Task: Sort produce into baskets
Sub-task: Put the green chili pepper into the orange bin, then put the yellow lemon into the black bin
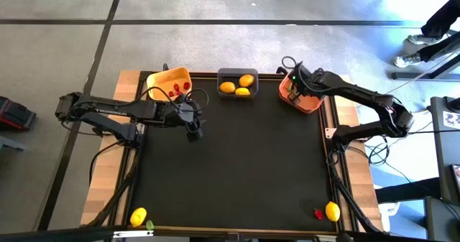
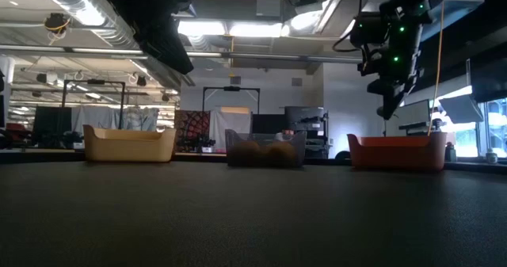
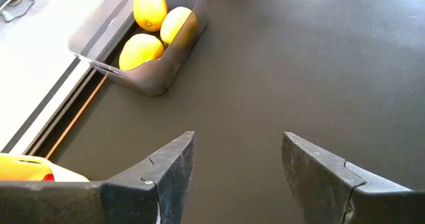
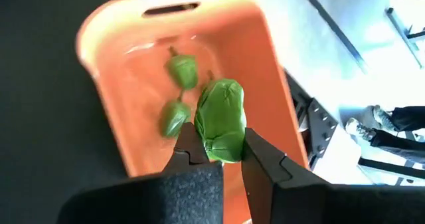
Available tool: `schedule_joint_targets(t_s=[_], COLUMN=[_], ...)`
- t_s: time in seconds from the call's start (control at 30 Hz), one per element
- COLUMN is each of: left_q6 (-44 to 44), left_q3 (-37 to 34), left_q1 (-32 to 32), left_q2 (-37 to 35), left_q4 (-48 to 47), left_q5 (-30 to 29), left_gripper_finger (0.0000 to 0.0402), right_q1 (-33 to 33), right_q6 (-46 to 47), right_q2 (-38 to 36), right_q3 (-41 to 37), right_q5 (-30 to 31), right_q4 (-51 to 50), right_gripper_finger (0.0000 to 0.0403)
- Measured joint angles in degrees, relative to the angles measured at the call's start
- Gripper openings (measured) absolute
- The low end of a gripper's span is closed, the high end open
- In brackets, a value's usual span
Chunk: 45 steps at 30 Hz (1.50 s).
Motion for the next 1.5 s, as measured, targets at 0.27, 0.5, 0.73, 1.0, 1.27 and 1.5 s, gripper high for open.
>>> schedule_joint_targets(t_s=[0.27,0.5,0.73,1.0,1.27,1.5], left_q6=[0.02,0.02,0.02,0.28,2.16,4.73], left_q3=[0.0,0.0,0.0,-0.01,0.0,0.0], left_q1=[0.0,0.0,0.0,0.0,-0.39,-2.85], left_q2=[0.0,0.0,0.0,0.0,0.0,0.0], left_q4=[0.0,-0.02,-0.02,-0.04,-0.04,-0.03], left_q5=[0.0,0.0,0.01,0.02,0.01,0.03], left_gripper_finger=[0.0219,0.0219,0.0219,0.0219,0.0219,0.0219], right_q1=[-4.89,-5.64,-5.62,-5.45,1.6,17.16], right_q6=[-1.06,-0.96,-0.87,-2.42,-1.35,4.79], right_q2=[0.01,2.61,7.21,7.32,1.17,-1.97], right_q3=[0.0,0.07,0.07,0.07,0.07,0.07], right_q5=[-1.47,-2.93,-1.42,-1.86,-12.23,-21.0], right_q4=[5.23,5.59,6.44,6.37,6.8,8.79], right_gripper_finger=[0.0019,0.002,0.0094,0.0194,0.0204,0.0204])
